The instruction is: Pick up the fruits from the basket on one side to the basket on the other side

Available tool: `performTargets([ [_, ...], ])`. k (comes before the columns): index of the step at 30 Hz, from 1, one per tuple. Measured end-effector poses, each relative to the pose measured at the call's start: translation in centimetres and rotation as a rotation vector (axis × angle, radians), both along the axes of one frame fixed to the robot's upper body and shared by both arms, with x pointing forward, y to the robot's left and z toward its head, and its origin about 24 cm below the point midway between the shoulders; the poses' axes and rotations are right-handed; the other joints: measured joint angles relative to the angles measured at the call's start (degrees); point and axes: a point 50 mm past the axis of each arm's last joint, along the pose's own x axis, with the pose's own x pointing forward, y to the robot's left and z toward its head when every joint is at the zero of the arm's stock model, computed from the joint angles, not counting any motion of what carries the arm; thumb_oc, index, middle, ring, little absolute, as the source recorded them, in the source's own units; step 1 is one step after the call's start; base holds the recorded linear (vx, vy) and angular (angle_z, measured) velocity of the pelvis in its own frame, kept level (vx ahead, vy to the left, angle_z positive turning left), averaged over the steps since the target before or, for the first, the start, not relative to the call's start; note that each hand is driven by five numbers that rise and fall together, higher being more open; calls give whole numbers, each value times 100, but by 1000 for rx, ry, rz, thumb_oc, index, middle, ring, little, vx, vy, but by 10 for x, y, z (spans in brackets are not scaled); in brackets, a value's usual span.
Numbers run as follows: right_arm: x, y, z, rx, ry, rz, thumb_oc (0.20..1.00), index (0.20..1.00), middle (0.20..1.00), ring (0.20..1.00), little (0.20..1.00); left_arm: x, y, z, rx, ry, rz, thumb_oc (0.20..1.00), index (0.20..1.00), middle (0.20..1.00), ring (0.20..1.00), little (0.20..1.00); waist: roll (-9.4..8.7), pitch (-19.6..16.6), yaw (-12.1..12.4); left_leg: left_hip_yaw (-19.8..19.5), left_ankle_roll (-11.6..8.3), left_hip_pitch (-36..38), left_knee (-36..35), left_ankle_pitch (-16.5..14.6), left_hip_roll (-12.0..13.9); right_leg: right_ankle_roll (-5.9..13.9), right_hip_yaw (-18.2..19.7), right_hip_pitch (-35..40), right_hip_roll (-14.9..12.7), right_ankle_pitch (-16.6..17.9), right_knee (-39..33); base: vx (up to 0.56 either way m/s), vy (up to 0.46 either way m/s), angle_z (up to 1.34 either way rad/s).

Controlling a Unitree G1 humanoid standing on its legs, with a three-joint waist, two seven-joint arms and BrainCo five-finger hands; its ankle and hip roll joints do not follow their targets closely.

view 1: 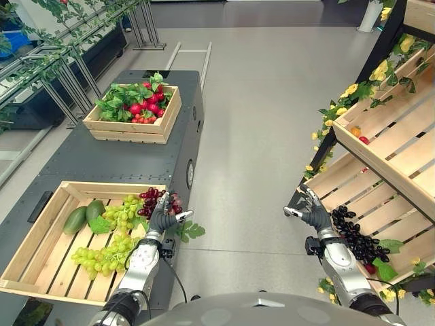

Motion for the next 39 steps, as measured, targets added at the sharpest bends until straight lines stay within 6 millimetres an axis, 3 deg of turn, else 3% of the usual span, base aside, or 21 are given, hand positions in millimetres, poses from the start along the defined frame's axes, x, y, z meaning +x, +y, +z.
performTargets([
  [17,0,-1,0,-1,-3,-13,1000,1000,1000,1000,1000,0,1,0,5,-1,0,1000,1000,1000,1000,1000,-51,45,0,2,1,-1,0,0,1,0,2,-3,0,0,0,0,0,0],
  [23,1,-5,3,-8,-14,-19,1000,1000,1000,1000,1000,7,17,17,174,-59,-86,1000,1000,1000,1000,1000,-6,112,-13,8,2,-97,-4,-4,29,0,22,-118,5,0,11,-42,6,-1],
  [26,9,-10,15,-30,-64,-6,1000,1000,1000,1000,1000,19,33,34,273,-125,-90,1000,1000,1000,1000,1000,136,214,-16,10,38,-405,4,41,11,2,93,-413,-2,67,12,-150,9,0],
  [29,16,-13,21,-47,-90,1,1000,1000,1000,1000,1000,29,36,43,327,-161,-105,1000,1000,1000,1000,1000,250,408,-14,8,45,-531,10,129,-22,-22,100,-561,-30,131,3,-179,10,0],
  [33,38,-12,40,-67,-170,31,1000,1000,1000,1000,1000,58,50,71,642,-234,-192,1000,1000,1000,1000,1000,450,714,-5,3,64,-1007,42,243,-31,-4,107,-993,-44,241,3,-101,4,0],
  [39,47,-9,54,-85,-226,62,1000,1000,1000,1000,1000,72,57,85,791,-285,-174,1000,1000,1000,1000,1000,719,1083,-20,-113,35,-1331,86,342,-22,-22,14,-1250,-35,294,4,-78,-48,7],
])
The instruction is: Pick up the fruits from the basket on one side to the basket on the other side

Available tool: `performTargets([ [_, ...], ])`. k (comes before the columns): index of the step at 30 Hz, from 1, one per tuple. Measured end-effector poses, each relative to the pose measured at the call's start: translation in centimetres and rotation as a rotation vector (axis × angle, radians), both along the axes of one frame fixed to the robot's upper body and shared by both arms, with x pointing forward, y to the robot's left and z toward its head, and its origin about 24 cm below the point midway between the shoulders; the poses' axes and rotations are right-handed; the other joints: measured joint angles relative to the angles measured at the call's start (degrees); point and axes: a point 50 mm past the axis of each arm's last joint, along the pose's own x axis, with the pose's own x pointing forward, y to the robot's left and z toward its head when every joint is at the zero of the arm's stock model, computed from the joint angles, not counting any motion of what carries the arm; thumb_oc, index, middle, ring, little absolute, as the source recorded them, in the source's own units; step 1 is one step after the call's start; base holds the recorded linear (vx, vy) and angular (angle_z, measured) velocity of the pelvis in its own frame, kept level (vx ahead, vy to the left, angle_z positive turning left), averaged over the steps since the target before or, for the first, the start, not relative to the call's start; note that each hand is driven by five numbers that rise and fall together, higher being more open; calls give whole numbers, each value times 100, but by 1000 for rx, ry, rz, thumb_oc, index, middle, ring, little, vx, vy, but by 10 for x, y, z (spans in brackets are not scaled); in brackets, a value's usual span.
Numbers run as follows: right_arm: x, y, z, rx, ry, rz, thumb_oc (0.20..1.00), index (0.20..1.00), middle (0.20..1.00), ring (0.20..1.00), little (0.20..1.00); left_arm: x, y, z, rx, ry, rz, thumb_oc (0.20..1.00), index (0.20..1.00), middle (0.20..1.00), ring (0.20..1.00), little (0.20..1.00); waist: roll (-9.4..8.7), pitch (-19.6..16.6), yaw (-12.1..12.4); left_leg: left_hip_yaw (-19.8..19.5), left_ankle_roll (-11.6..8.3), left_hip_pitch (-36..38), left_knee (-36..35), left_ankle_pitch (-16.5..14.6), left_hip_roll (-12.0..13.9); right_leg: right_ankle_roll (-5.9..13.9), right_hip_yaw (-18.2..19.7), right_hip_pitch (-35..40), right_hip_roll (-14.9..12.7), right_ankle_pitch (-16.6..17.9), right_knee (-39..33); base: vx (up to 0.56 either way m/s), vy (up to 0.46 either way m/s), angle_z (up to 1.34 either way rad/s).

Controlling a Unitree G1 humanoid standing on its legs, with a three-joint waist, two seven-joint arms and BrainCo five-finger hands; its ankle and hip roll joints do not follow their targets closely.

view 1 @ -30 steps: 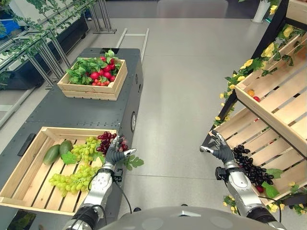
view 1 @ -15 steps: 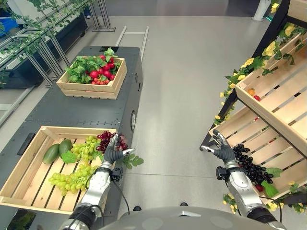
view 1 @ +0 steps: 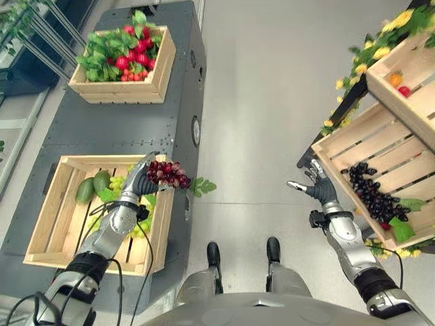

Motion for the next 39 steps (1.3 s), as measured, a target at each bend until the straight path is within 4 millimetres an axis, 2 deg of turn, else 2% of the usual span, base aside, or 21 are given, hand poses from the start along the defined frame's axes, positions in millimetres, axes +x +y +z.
performTargets([
  [2,0,-3,2,-12,-6,-3,1000,1000,1000,1000,1000,3,13,10,118,-11,-15,1000,1000,1000,1000,1000,62,135,-28,-25,-27,-165,89,21,30,-3,-20,-136,33,-2,44,-149,-69,10],
  [4,3,-9,7,-32,-26,-21,1000,1000,1000,1000,1000,14,23,25,204,-41,-11,1000,1000,1000,1000,1000,166,410,6,-111,-80,-456,310,55,28,-48,-47,-379,63,-36,263,-139,-53,20],
  [6,10,-11,17,-33,-64,-28,1000,1000,1000,1000,1000,32,29,43,286,-70,-7,1000,1000,1000,1000,1000,144,782,-56,-181,-381,-894,649,402,-82,-156,-65,-819,-96,-300,913,-96,-17,52],
  [7,13,-10,21,-32,-84,-27,1000,1000,1000,1000,1000,37,30,49,308,-83,-9,1000,1000,1000,1000,1000,122,899,-121,-180,-434,-992,684,579,-131,-181,-111,-915,-178,-376,1084,-70,-10,58],
  [8,16,-9,24,-29,-98,-26,1000,1000,1000,1000,1000,42,31,59,337,-108,-12,1000,1000,1000,1000,1000,43,1080,-142,-165,-480,-1071,648,948,-183,-271,-90,-1109,-284,-540,1386,-70,-4,44],
  [10,22,-6,32,-24,-138,-29,1000,1000,1000,1000,1000,43,39,69,370,-133,2,1000,1000,1000,1000,1000,-122,1198,-114,-341,-601,-1224,654,1249,-291,-364,7,-1457,-367,-679,1753,-59,-23,4],
  [11,25,-6,40,-21,-173,-33,1000,1000,1000,1000,1000,42,44,70,391,-132,10,1000,1000,1000,1000,1000,-151,1232,-128,-471,-592,-1335,752,1176,-311,-380,45,-1614,-371,-678,1829,-84,-23,-18],
  [12,25,-10,44,-23,-204,-55,1000,1000,1000,1000,1000,44,45,72,414,-128,11,1000,1000,1000,1000,1000,-69,1260,-157,-448,-371,-1421,899,976,-298,-369,22,-1737,-313,-668,1922,-71,-9,-3],
  [14,27,-14,49,-31,-225,-83,1000,1000,1000,1000,1000,51,42,81,446,-151,-7,1000,1000,1000,1000,1000,116,1342,-317,-408,-351,-1470,732,943,-203,-372,-13,-1825,-197,-673,1979,-74,111,20],
  [15,26,-13,48,-33,-222,-89,1000,1000,1000,1000,1000,59,39,96,464,-204,-10,1000,1000,1000,1000,1000,130,1368,-319,-304,-357,-1484,518,820,-90,-379,-32,-2060,-131,-675,2107,-59,113,-9],
  [16,27,-13,49,-38,-228,-90,1000,1000,1000,1000,1000,61,40,103,487,-224,-13,1000,1000,1000,1000,1000,134,1371,-247,-269,-290,-1517,510,591,-29,-392,-21,-2228,-65,-691,2236,17,65,-37],
  [17,30,-11,55,-32,-257,-90,1000,1000,1000,1000,1000,64,42,115,514,-258,-5,1000,1000,1000,1000,1000,156,1420,-251,-199,-119,-1631,486,274,49,-396,10,-2521,-4,-731,2539,14,68,-20],
  [19,30,-10,57,-34,-265,-88,1000,1000,1000,1000,1000,68,40,122,528,-283,-8,1000,1000,1000,1000,1000,150,1434,-275,-137,-72,-1789,474,310,-71,-358,183,-2871,-90,-805,2786,-7,74,-11],
  [22,29,-7,56,-32,-261,-77,1000,1000,1000,1000,1000,65,45,125,556,-282,1,1000,1000,1000,1000,1000,222,1502,-276,-115,-65,-1792,457,331,-119,-345,213,-2960,-130,-897,2938,-31,57,-8],
  [27,29,-7,58,-28,-281,-78,1000,1000,1000,1000,1000,67,53,137,584,-302,41,1000,1000,1000,1000,1000,223,1522,-281,-114,-121,-1985,461,368,-106,-371,207,-3175,-107,-929,2982,-26,47,0],
  [39,29,-5,60,-23,-294,-74,1000,1000,1000,1000,1000,65,59,145,609,-373,97,1000,1000,1000,1000,1000,184,1570,-276,12,-123,-2071,448,363,-117,-336,337,-3317,-85,-949,2937,-10,21,-3],
])
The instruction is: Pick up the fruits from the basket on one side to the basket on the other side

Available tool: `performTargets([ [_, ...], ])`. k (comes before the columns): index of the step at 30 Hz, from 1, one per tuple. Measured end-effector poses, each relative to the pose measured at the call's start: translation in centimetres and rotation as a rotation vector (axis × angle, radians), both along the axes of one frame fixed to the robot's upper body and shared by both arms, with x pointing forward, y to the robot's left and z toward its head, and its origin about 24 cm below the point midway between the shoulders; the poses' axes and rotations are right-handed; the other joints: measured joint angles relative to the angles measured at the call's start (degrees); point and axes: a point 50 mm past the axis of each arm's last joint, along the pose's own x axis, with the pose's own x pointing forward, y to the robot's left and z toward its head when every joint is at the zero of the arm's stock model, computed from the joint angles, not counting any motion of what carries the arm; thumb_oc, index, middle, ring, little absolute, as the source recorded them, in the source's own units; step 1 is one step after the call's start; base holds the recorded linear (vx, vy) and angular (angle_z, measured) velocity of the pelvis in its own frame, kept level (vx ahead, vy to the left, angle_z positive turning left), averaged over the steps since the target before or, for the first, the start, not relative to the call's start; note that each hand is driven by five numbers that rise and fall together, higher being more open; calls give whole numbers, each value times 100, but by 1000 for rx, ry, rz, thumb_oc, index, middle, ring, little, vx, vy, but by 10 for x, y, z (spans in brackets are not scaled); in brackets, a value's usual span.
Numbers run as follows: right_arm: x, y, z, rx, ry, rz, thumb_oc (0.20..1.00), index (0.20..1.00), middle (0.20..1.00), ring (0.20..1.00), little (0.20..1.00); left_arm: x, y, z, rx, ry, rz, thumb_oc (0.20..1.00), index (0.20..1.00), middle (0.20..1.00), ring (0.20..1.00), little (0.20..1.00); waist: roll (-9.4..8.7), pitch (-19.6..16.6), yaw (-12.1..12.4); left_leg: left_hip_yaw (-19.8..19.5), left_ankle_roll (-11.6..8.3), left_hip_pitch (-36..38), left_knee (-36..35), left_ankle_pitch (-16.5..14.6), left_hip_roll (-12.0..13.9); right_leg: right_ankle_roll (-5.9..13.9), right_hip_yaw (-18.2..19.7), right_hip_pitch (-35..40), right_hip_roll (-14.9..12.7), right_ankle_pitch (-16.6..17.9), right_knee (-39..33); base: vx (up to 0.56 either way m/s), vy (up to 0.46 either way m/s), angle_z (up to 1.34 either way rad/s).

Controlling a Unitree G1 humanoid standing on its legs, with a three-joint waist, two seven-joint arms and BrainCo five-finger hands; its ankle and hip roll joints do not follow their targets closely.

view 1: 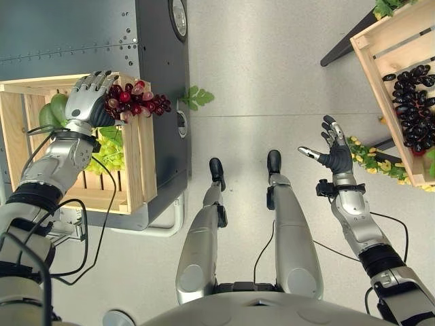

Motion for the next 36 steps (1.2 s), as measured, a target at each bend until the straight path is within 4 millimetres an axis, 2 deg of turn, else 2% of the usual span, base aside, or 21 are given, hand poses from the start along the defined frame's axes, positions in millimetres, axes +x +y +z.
performTargets([
  [10,0,1,1,6,-8,13,1000,1000,1000,1000,1000,-2,6,6,60,-2,17,1000,1000,1000,1000,1000,-75,70,-17,82,0,-23,-67,1,11,-9,42,-70,55,58,-37,-14,13,-4],
  [11,0,1,1,6,-8,18,1000,1000,1000,1000,1000,-2,6,7,61,-5,15,821,821,821,821,821,-84,76,-5,89,0,-22,-75,1,14,-28,42,-66,59,78,-53,6,-2,-4],
  [13,1,3,1,6,-10,25,1000,1000,1000,1000,1000,-2,6,6,63,1,14,200,200,200,200,200,-96,84,-2,90,0,-21,-76,0,15,-32,42,-63,62,83,-56,0,0,0],
  [20,2,7,0,9,-4,40,1000,1000,1000,1000,1000,12,9,30,100,-8,45,200,200,200,200,200,-128,106,-20,132,11,11,-62,10,34,12,81,3,79,169,-171,-10,5,-3],
  [36,1,7,-2,43,4,39,1000,1000,1000,1000,1000,11,12,31,84,4,47,200,200,200,200,200,-128,106,-29,143,17,4,-62,13,36,28,132,16,94,225,-265,0,1,-1],
])
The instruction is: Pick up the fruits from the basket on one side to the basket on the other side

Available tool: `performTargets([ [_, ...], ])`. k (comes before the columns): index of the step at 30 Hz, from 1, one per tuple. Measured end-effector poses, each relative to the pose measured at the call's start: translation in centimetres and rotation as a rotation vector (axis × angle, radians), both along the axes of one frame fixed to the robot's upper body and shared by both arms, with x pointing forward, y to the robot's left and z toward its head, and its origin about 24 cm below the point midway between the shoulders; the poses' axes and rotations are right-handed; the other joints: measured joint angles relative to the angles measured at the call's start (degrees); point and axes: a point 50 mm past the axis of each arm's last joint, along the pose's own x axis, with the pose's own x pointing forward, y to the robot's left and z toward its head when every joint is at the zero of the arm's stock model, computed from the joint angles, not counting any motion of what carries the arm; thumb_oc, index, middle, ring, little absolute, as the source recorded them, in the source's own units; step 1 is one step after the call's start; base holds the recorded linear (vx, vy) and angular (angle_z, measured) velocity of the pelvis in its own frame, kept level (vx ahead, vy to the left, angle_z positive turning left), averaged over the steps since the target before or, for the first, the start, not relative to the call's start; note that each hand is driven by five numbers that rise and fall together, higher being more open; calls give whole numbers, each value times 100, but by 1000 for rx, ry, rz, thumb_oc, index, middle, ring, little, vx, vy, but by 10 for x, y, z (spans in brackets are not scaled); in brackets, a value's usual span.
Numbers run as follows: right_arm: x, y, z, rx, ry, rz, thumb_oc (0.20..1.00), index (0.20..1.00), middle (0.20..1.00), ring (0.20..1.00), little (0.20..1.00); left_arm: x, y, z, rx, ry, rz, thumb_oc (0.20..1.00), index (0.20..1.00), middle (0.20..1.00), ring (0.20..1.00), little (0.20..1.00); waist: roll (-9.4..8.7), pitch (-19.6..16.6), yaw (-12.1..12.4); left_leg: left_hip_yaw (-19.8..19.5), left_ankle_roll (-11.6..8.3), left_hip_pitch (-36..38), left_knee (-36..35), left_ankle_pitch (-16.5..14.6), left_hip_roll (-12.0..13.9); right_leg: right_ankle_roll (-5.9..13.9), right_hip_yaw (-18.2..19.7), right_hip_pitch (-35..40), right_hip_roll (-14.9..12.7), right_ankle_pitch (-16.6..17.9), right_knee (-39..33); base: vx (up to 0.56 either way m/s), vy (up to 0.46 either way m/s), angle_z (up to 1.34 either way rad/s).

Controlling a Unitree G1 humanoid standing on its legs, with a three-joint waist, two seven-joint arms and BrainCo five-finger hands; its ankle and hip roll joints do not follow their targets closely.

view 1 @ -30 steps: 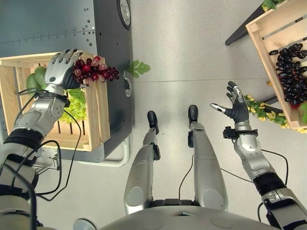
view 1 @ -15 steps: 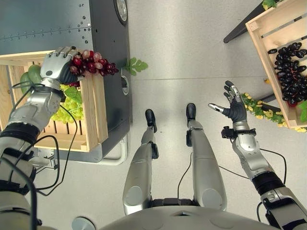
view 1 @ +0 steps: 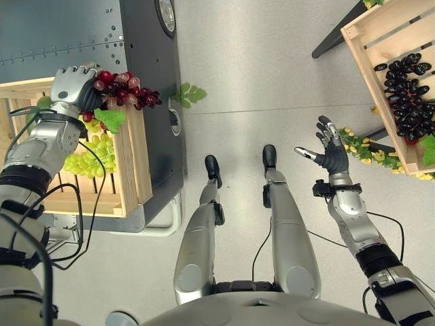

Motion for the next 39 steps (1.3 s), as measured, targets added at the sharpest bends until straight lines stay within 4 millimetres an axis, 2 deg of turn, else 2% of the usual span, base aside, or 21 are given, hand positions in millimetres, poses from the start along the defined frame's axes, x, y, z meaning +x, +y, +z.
performTargets([
  [11,0,0,0,6,-1,-2,1000,1000,1000,1000,1000,-4,1,-2,-49,-16,-2,200,200,200,200,200,-4,1,-13,-6,0,6,-3,0,14,2,-10,37,11,20,-37,6,-1,0],
  [14,0,0,-1,6,4,-1,1000,1000,1000,1000,1000,-12,2,-14,-127,-18,-5,200,200,200,200,200,-13,7,-27,-10,1,160,-39,-2,24,-35,-34,219,16,60,-109,28,-4,0],
  [18,-3,-4,-4,0,17,-6,1000,1000,1000,1000,1000,-26,-3,-30,-194,-6,-55,200,200,200,200,200,-32,-20,51,-32,15,648,-123,-32,27,32,-83,739,-12,-49,-190,53,15,7],
  [25,-4,-8,-5,-2,31,5,1000,1000,1000,1000,1000,-37,-3,-20,-220,-60,-88,200,200,200,200,200,-16,-47,218,-89,47,912,-105,-41,-30,56,-126,1003,-87,-90,-89,41,11,8],
  [29,-12,-13,-12,-6,68,6,1000,1000,1000,1000,1000,-43,-2,-23,-224,-52,-98,200,200,200,200,200,72,-160,200,-156,56,1170,-131,-50,-48,76,-160,1274,-119,-117,-114,55,31,5],
  [37,-36,-26,-35,-29,196,12,1000,1000,1000,1000,1000,-54,-4,-30,-246,-27,-117,200,200,200,200,200,461,-735,202,-220,82,1431,-227,-69,-38,114,-276,1608,-155,-164,-215,23,8,6],
  [39,-39,-26,-39,-30,218,20,1000,1000,1000,1000,1000,-55,-7,-32,-249,-15,-130,200,200,200,200,200,489,-853,210,-231,76,1515,-242,-75,-27,110,-286,1692,-146,-172,-270,44,-10,2],
])
